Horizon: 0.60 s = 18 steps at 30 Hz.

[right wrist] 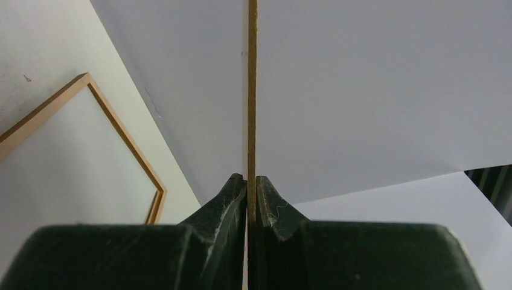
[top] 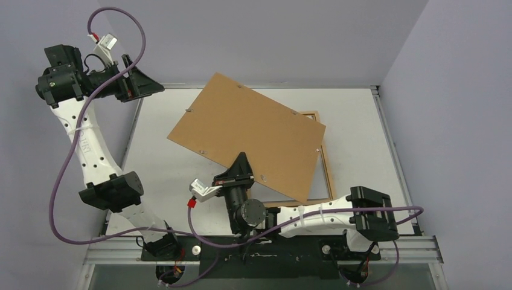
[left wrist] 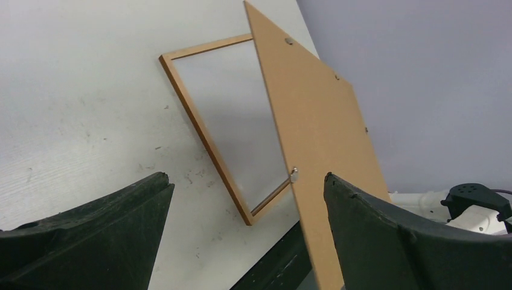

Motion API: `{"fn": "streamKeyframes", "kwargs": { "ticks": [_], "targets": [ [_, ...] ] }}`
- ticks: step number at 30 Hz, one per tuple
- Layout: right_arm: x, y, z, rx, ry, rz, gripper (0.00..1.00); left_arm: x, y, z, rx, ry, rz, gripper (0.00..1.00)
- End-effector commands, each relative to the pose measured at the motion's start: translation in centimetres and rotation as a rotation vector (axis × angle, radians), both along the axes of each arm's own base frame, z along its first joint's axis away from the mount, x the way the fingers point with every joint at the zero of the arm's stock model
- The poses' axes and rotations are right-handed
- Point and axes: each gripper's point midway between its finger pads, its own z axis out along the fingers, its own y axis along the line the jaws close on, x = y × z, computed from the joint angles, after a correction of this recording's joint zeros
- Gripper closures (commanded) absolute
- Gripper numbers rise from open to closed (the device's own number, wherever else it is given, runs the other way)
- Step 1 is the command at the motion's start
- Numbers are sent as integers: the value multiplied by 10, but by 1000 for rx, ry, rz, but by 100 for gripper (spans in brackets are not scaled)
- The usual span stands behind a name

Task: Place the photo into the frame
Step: Place the photo frame item in the photo frame.

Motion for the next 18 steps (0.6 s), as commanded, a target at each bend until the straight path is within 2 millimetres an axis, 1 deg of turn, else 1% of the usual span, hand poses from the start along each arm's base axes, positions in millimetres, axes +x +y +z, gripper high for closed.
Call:
{"fn": "streamKeyframes", "kwargs": {
  "ticks": [1, 2, 3, 5, 9, 11, 13, 14, 16, 18],
  "targets": [
    [1, 8, 9, 89, -3, 11, 95, -13, -30, 36, -57, -104, -70, 4],
    [0, 12, 7, 81, -7, 16, 95, -12, -39, 31, -49, -93, -93, 4],
    [-2, 15, 5, 72, -12, 21, 95, -10, -45, 24, -42, -80, -104, 4],
    [-5, 22, 3, 54, -26, 29, 95, -4, -51, 11, -37, -45, -105, 3],
    [-10, 29, 2, 51, -46, 39, 95, 13, -49, -25, 10, 48, -74, 0],
    [-13, 32, 3, 60, -45, 50, 95, 19, -46, -39, 39, 71, -60, 0],
    [-14, 35, 2, 58, -45, 55, 95, 24, -43, -50, 55, 95, -47, 5],
    [-16, 37, 1, 57, -46, 59, 95, 24, -42, -55, 60, 106, -49, 6],
    [-18, 41, 0, 50, -51, 63, 95, 23, -45, -64, 68, 130, -69, 6],
    [-20, 45, -1, 40, -62, 69, 95, 22, -49, -72, 69, 148, -93, 10]
  ]
}}
